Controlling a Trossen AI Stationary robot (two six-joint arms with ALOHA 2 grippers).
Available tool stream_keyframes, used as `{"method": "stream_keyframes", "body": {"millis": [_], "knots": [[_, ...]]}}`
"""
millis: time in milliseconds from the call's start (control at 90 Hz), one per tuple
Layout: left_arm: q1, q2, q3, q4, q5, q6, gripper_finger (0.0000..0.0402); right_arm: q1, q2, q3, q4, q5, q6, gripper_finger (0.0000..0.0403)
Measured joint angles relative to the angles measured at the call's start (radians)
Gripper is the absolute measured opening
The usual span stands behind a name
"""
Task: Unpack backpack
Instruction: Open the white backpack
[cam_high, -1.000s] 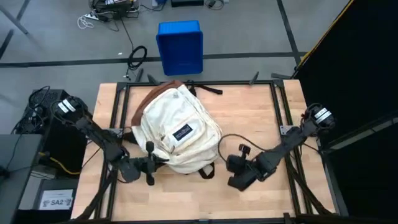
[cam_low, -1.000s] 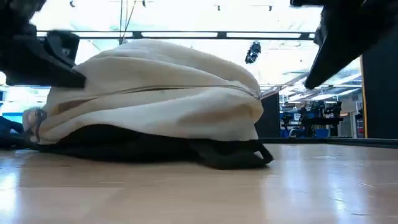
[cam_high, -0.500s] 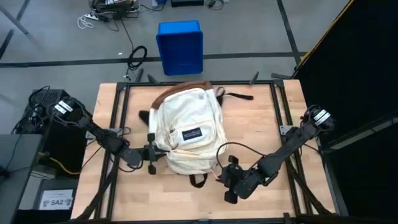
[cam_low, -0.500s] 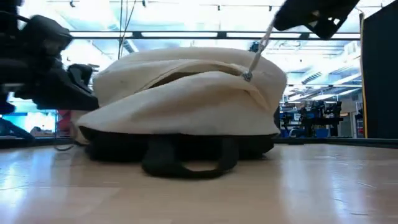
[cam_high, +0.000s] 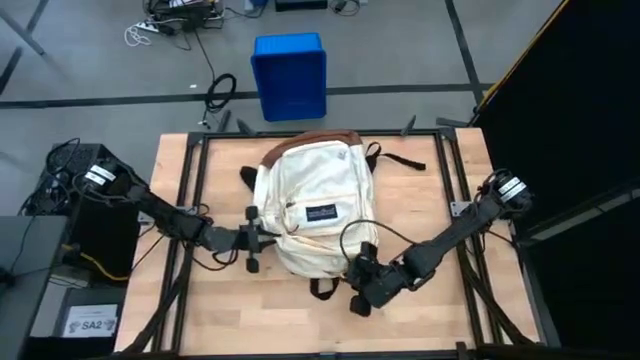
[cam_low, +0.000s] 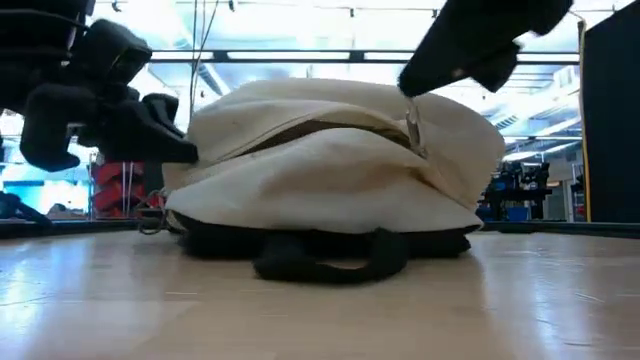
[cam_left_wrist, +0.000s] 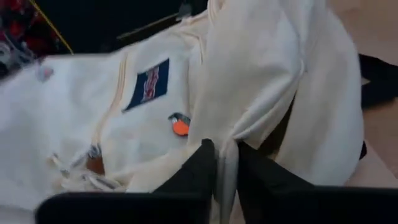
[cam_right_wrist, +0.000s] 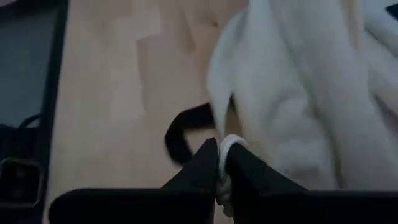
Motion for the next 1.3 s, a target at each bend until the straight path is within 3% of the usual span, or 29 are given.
{"method": "stream_keyframes", "body": {"millis": [156,400,567,744,867,1011,1211,1300], "knots": [[-0.005,-0.009,0.036,-0.033,-0.022,0.05,0.0131,-0.025,0.0,0.0,-0.016,-0.005,-0.003,0.0],[-0.047,-0.08,0.148,-0.249,-0.174,0.113,0.0223,-0.035,0.0,0.0,-0.025,-0.008,-0.004,0.0],[-0.104,-0.111,0.271,-0.395,-0.181,0.111,0.0256,-0.037,0.0,0.0,-0.025,-0.008,-0.004,0.0],[-0.198,-0.085,0.387,-0.465,-0.181,0.139,0.0262,-0.046,0.0,0.0,-0.025,-0.008,0.001,0.0],[-0.238,0.02,0.459,-0.459,-0.181,0.15,0.0262,-0.057,0.0,0.0,-0.025,-0.008,0.001,0.0],[-0.243,0.239,0.566,-0.441,-0.19,0.164,0.0262,-0.074,0.0,0.0,-0.021,-0.007,0.0,0.0],[-0.231,0.502,0.787,-0.492,-0.417,0.25,0.0262,-0.086,0.0,0.0,-0.02,-0.021,-0.001,0.0],[-0.209,0.578,0.877,-0.555,-0.452,0.262,0.0262,-0.088,0.0,0.0,-0.02,-0.028,-0.002,0.0]]}}
